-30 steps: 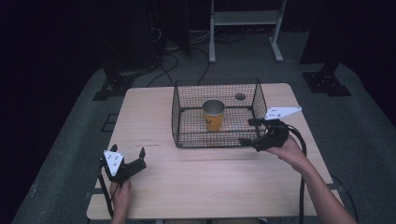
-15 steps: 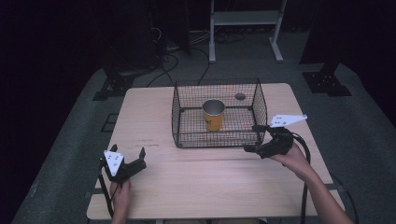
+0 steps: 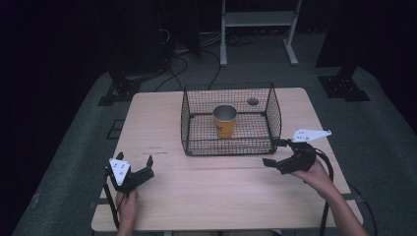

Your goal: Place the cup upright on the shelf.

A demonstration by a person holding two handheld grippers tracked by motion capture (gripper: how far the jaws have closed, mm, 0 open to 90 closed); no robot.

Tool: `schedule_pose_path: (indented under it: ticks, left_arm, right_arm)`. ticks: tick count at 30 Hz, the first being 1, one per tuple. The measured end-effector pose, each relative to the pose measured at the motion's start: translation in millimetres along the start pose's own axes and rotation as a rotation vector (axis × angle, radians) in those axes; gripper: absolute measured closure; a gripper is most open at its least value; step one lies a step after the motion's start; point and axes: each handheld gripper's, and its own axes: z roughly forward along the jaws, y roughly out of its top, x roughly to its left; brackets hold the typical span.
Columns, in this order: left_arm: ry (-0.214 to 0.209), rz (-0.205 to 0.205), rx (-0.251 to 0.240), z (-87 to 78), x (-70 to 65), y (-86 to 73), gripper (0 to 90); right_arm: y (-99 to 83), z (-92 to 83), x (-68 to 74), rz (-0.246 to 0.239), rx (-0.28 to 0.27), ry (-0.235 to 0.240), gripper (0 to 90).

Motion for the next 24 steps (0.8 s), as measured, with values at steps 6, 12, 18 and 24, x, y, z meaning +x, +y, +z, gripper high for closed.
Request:
schedule_pose_path:
  ticks: [6, 12, 18, 24]
  left_arm:
    - [0.001, -0.001, 0.0, 0.0, 0.1, 0.0, 0.0]
    - [0.0, -0.002, 0.0, 0.0, 0.3, -0.1, 0.0]
    - [0.001, -0.001, 0.0, 0.0, 0.2, -0.1, 0.0]
    - [0.001, 0.0, 0.0, 0.1, 0.2, 0.0, 0.0]
  right_arm:
    - [-5.5, -5.4, 0.4, 0.01, -0.006, -0.009, 5.7]
    - [-14.0, -7.9, 1.1, 0.013, -0.004, -0.017, 5.7]
    - [-23.5, -10.6, 1.9, 0.027, 0.001, -0.022, 5.7]
    - [-28.3, -16.7, 2.3, 0.037, -0.014, -0.026, 5.7]
